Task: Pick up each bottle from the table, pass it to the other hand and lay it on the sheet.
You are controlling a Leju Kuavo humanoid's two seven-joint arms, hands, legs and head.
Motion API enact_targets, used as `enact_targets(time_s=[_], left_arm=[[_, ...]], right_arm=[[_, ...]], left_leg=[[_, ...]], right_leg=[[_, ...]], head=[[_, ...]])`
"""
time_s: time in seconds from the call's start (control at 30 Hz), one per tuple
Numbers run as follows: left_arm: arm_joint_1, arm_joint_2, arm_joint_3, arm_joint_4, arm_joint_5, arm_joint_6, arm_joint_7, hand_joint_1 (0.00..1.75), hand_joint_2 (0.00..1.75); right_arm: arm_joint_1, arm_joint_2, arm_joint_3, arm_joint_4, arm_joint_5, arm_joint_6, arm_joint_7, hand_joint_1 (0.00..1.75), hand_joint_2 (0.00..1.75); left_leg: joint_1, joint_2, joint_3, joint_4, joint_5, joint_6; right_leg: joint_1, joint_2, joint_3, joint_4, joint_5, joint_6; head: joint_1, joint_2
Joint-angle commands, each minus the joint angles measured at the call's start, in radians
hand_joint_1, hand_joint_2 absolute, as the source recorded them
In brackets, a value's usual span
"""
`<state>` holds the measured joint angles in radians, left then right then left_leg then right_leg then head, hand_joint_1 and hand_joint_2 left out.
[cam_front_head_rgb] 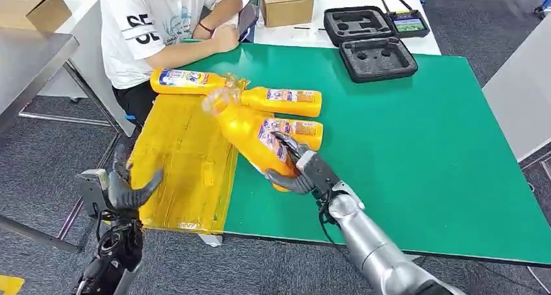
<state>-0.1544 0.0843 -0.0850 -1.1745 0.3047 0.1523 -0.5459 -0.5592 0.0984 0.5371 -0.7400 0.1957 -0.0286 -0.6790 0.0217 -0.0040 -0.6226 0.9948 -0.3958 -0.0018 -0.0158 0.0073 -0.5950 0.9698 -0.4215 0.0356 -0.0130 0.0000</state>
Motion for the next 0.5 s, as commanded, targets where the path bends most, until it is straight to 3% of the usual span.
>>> enact_targets(time_s=[0.03, 0.3, 0.5], left_arm=[[0.03, 0.013, -0.077, -0.058, 0.042, -0.054, 0.036, 0.0, 1.75], [0.061, 0.031, -0.221, -0.173, 0.146, -0.242, 0.111, 0.0, 1.75], [0.004, 0.031, -0.307, -0.2, 0.182, -0.336, 0.133, 0.0, 1.75]], right_arm=[[0.034, 0.0, -0.013, -0.077, -0.009, -0.041, -0.014, 1.75, 1.75], [0.083, 0.023, -0.007, -0.03, -0.004, -0.092, -0.019, 1.75, 1.75], [0.132, 0.048, 0.015, 0.001, 0.004, -0.11, -0.019, 1.75, 1.75]], left_leg=[[0.0, -0.001, 0.003, 0.0, -0.002, 0.001], [0.0, -0.001, 0.004, 0.0, -0.003, 0.002], [0.0, -0.002, 0.002, 0.0, -0.001, 0.001]], right_leg=[[0.0, -0.002, 0.003, 0.0, -0.002, -0.001], [0.001, -0.002, 0.005, 0.0, -0.003, -0.001], [0.0, -0.002, 0.003, 0.0, -0.002, -0.001]], head=[[0.0, 0.0], [0.0, 0.0], [0.0, 0.0]])
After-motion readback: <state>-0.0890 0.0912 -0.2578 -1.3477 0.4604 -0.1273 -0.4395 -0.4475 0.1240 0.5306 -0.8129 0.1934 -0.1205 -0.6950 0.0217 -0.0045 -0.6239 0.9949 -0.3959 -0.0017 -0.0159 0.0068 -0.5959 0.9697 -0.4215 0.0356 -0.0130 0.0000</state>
